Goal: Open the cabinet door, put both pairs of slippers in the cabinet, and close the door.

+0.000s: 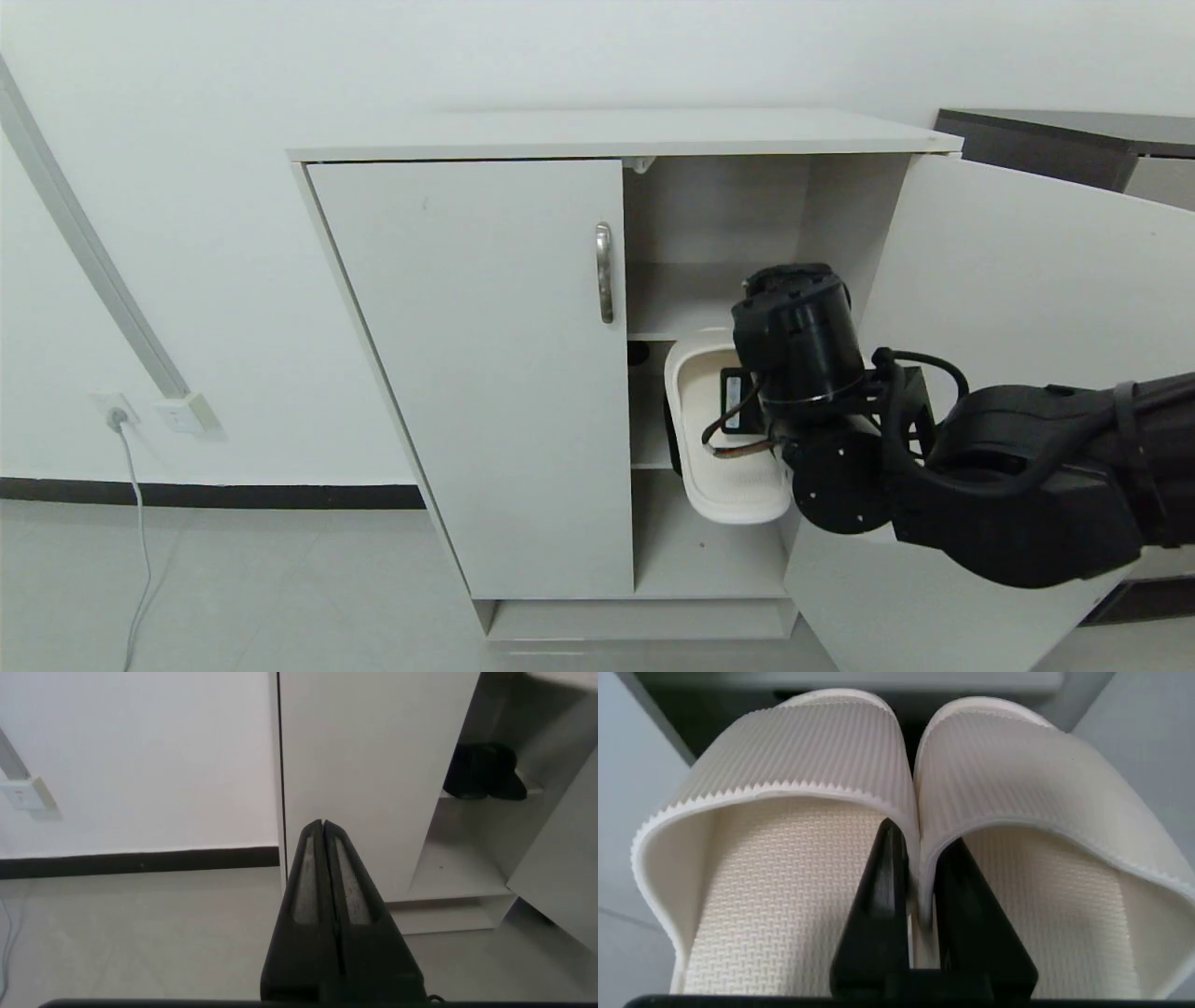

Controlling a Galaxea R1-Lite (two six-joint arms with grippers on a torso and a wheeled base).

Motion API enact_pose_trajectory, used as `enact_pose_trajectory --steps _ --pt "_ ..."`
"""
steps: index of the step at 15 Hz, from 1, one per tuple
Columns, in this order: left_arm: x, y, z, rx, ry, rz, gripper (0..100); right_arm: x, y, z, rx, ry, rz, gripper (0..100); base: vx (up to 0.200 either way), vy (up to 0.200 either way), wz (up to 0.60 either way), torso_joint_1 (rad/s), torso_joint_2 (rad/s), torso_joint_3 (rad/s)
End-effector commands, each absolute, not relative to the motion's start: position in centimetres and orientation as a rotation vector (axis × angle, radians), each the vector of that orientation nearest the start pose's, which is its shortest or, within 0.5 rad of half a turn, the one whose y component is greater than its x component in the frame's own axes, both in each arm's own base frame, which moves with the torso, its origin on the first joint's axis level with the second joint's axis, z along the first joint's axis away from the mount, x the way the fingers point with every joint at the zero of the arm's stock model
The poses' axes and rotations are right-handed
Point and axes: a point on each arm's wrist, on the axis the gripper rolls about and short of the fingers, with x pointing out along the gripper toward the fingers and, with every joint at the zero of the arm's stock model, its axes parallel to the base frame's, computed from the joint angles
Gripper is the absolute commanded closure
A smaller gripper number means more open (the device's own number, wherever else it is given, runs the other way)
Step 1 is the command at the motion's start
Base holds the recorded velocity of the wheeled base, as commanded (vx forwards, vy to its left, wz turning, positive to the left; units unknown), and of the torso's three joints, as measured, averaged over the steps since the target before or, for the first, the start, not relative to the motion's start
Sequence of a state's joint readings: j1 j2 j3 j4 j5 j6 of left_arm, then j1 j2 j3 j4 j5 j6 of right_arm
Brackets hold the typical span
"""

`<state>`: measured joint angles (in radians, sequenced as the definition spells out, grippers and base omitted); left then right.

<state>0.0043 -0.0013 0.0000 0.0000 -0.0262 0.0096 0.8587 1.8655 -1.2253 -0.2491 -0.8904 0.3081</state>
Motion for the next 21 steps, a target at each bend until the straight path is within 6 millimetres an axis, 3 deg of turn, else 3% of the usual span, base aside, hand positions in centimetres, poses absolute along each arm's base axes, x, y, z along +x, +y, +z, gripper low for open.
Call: enact_pose_trajectory --steps 1,10,19,21 --pt "-2.3 -0.1 7.5 0.009 0.000 -0.021 100 25.4 26.3 21.5 0.022 0.222 -0.073 100 0.000 0.000 0.00 0.000 0.00 0.000" --pt "-2.3 -0.1 7.5 0.011 0.000 -0.021 100 25.7 26.5 20.8 0.007 0.225 -0.025 100 0.000 0.000 0.00 0.000 0.00 0.000" --pt "-2.3 -0.1 7.5 0.011 0.000 -0.021 100 25.9 26.4 20.7 0.006 0.227 -0.027 100 0.200 0.000 0.00 0.003 0.00 0.003" --pt "-2.3 -0.1 7.5 0.011 0.000 -0.021 100 26.0 26.5 20.6 0.014 0.221 -0.026 100 0.000 0.000 0.00 0.000 0.00 0.000"
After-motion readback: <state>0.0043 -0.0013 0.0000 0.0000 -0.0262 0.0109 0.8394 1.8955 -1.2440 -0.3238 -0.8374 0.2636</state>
